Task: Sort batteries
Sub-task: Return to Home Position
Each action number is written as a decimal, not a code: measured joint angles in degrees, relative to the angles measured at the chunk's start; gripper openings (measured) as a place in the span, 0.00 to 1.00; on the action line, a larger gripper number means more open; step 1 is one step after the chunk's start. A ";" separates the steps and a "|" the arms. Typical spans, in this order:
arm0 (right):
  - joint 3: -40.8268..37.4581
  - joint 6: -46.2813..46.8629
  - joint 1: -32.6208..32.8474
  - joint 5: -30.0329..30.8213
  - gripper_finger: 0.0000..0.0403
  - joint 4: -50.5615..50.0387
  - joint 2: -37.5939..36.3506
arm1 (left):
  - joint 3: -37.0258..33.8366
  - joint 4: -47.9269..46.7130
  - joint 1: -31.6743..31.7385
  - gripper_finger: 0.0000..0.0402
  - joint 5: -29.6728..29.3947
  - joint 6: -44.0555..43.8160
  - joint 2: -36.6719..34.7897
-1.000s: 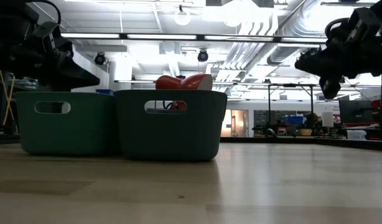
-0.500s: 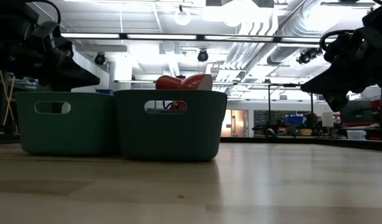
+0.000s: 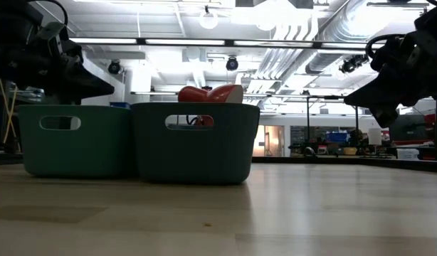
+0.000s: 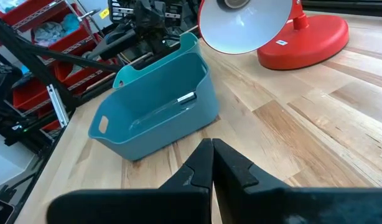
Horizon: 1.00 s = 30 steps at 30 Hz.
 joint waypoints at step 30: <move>0.02 0.02 -0.02 0.00 0.00 -0.04 0.15 | 0.04 3.04 0.00 0.00 -0.05 0.00 -12.96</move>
